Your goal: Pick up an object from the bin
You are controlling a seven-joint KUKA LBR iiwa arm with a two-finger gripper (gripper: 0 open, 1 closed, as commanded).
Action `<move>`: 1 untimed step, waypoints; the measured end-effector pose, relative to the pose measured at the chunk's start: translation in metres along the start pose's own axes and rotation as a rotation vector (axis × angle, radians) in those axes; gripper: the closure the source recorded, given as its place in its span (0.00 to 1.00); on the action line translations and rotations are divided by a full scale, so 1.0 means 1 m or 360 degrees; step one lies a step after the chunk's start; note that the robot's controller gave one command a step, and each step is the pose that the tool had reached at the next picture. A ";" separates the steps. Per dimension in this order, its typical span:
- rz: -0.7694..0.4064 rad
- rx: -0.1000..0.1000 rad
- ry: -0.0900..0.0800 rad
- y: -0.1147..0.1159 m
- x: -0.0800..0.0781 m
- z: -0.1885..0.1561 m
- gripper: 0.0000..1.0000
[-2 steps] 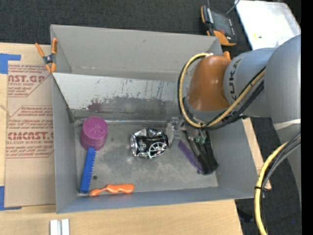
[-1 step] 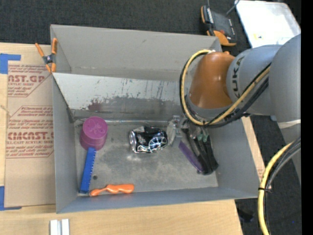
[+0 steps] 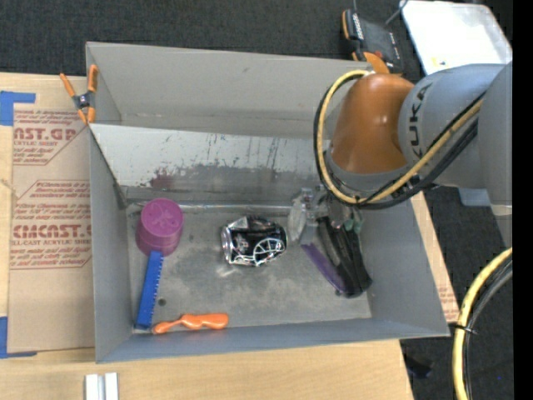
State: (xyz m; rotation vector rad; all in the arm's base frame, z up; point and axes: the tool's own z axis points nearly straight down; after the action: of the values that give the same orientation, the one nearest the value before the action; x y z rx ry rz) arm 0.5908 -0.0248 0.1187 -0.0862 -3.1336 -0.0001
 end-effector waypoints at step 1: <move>0.0000 -0.0001 -0.0015 0.000 -0.002 -0.046 1.00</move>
Offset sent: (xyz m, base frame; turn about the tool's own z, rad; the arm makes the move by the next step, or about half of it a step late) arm 0.0018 0.0001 0.0910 -0.0001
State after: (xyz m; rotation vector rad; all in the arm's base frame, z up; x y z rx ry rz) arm 0.5934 -0.0247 0.1646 -0.0867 -3.1433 -0.0003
